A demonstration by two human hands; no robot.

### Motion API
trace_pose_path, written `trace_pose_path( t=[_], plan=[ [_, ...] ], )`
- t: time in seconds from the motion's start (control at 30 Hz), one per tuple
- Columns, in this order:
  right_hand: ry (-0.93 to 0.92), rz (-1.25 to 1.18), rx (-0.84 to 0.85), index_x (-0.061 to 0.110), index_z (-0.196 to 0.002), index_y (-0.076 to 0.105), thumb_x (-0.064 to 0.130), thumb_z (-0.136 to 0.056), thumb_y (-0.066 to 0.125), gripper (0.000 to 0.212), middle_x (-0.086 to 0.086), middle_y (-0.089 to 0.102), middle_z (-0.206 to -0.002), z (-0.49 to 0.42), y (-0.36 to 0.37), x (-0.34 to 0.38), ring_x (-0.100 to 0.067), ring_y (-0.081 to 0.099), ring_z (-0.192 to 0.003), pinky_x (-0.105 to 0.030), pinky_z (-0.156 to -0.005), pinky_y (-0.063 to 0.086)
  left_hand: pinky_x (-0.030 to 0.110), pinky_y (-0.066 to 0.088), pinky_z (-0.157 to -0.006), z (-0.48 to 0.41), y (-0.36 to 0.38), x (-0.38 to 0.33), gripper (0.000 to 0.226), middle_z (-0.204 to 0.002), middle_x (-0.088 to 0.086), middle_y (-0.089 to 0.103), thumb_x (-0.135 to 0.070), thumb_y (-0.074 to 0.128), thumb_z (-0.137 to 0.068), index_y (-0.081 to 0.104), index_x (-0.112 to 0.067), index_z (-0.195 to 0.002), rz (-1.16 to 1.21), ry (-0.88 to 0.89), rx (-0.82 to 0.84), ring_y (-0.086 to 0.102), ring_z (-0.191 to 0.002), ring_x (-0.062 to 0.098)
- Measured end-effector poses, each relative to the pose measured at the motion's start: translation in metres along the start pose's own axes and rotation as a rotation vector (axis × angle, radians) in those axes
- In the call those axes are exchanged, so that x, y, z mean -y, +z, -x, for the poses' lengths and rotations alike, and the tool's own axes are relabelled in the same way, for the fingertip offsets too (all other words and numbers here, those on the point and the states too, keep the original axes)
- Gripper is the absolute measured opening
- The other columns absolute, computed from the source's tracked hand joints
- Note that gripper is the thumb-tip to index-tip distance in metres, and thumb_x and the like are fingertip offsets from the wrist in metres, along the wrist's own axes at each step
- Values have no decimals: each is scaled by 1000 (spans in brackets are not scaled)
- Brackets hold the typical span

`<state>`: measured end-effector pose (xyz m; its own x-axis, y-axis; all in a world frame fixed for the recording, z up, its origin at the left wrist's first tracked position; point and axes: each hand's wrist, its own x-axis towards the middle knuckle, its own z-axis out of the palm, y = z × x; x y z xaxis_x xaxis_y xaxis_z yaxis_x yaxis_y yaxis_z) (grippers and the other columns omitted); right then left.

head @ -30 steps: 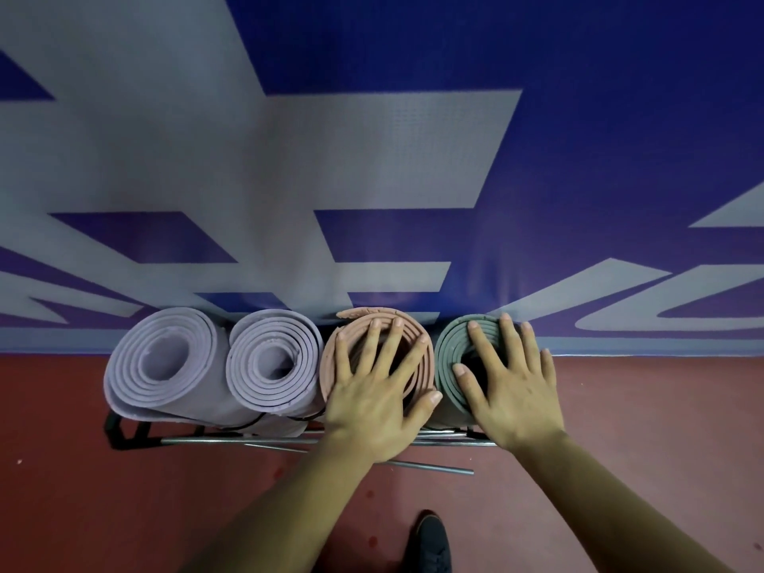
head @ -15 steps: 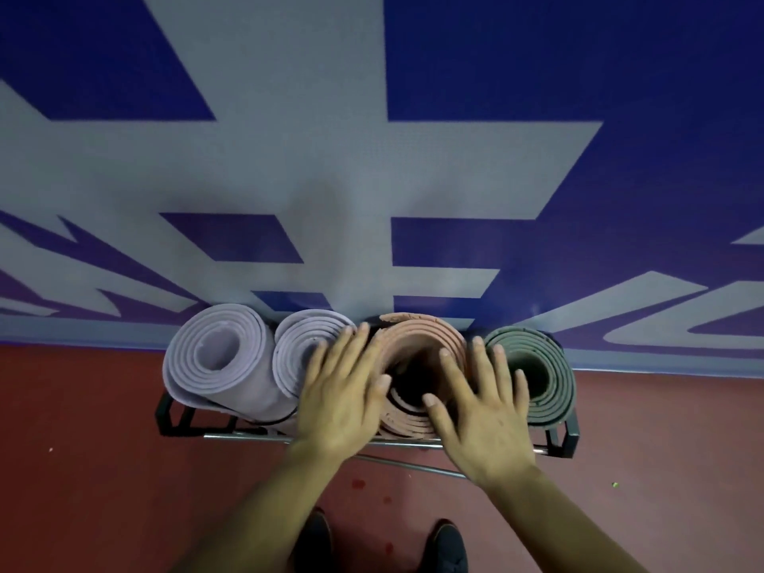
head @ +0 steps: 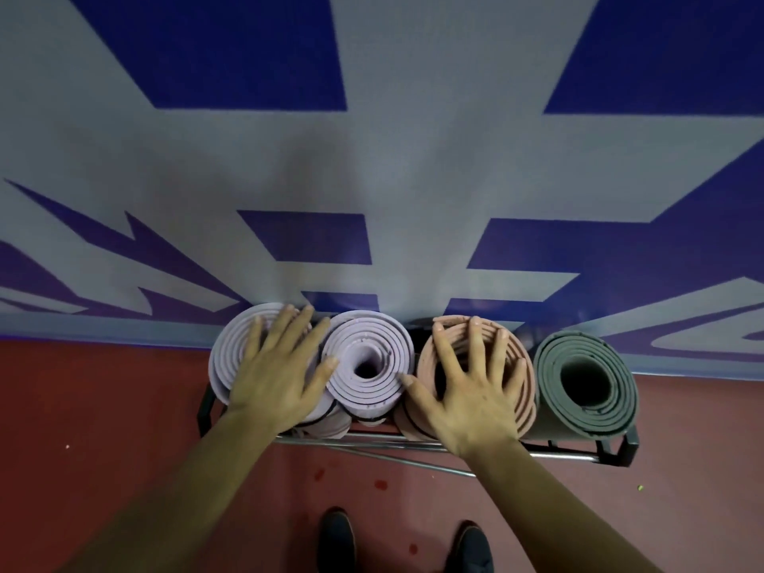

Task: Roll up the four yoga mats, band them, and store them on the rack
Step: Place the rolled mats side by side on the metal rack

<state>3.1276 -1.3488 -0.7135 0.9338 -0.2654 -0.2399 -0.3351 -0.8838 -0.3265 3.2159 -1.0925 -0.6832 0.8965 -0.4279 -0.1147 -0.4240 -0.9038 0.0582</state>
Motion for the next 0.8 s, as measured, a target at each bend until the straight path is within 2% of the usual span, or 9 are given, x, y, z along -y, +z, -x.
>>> trace_pose_path(
  t=[0.07, 0.17, 0.33, 0.63, 0.73, 0.8],
  plan=[
    [-4, 4, -5, 61, -152, -10, 95, -82, 13, 81, 5, -14, -171, 1, 2, 0, -30, -28, -153, -62, -119, -11, 58, 12, -122, 2, 4, -2, 73, -160, 7, 38, -65, 18, -98, 41, -24, -154, -37, 33, 33, 26, -152, 28],
    [-11, 26, -10, 61, -153, -9, 94, -84, 15, 80, 6, -14, -170, 2, 3, -3, -30, -28, -152, -63, -119, -8, 64, 14, -120, 0, 7, -14, 75, -161, 8, 36, -68, 24, -96, 37, -24, -156, -52, 64, 53, 25, -152, 33],
    [-11, 49, -22, 61, -153, -8, 92, -86, 18, 79, 6, -16, -170, 1, 8, -7, -29, -30, -152, -64, -119, -6, 69, 15, -117, -3, 16, -18, 80, -164, 9, 29, -73, 14, -96, 34, -24, -157, -60, 63, 84, 21, -153, 35],
    [11, 57, -25, 61, -153, -9, 91, -87, 16, 77, 8, -16, -170, 2, 7, -5, -27, -30, -153, -63, -120, -4, 70, 13, -117, -5, 21, -16, 77, -165, 8, 28, -72, 14, -97, 33, -28, -157, -39, 74, 115, 18, -153, 35],
    [23, 46, -8, 62, -153, -10, 91, -86, 14, 76, 8, -15, -170, 5, 4, -3, -27, -26, -154, -61, -121, -5, 67, 4, -120, -2, 18, -17, 76, -167, 3, 21, -69, 2, -98, 25, -30, -159, 17, 59, 133, 11, -155, 31],
    [26, 56, 12, 60, -154, -10, 91, -85, 11, 78, 7, -14, -170, 6, -3, 1, -28, -23, -154, -60, -122, -5, 57, -5, -123, -2, 10, -11, 75, -168, -1, 17, -66, -3, -98, 19, -31, -160, 124, 54, 82, 5, -156, 24]
  ],
)
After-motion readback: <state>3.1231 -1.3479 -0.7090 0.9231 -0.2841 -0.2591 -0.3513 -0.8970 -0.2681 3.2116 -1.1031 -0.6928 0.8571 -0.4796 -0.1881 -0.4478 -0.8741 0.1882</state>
